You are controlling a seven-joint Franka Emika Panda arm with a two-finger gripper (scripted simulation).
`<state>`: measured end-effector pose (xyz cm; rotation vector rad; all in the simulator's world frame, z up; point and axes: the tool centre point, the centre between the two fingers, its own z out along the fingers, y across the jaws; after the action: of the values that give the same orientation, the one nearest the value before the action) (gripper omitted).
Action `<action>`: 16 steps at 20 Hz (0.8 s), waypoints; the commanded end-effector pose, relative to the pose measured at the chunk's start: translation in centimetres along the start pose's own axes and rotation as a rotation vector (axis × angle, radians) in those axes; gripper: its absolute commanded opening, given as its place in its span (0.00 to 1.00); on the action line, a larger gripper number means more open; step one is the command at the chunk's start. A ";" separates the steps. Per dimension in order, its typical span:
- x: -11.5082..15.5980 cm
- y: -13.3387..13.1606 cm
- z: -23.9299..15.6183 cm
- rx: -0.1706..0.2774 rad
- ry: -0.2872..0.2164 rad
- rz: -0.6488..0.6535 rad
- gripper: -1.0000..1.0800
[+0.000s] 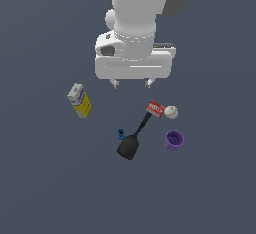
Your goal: Pick up a designated object from a clutter of objects.
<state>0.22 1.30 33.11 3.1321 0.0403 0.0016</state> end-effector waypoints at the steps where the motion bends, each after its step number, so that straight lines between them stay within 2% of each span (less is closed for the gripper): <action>1: 0.0 0.0 0.0 0.000 0.000 0.000 0.96; 12: 0.5 -0.3 -1.3 0.006 0.028 -0.023 0.96; 16: 0.4 0.6 -0.8 0.006 0.026 -0.017 0.96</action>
<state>0.66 1.17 34.11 3.1374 0.0719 0.0430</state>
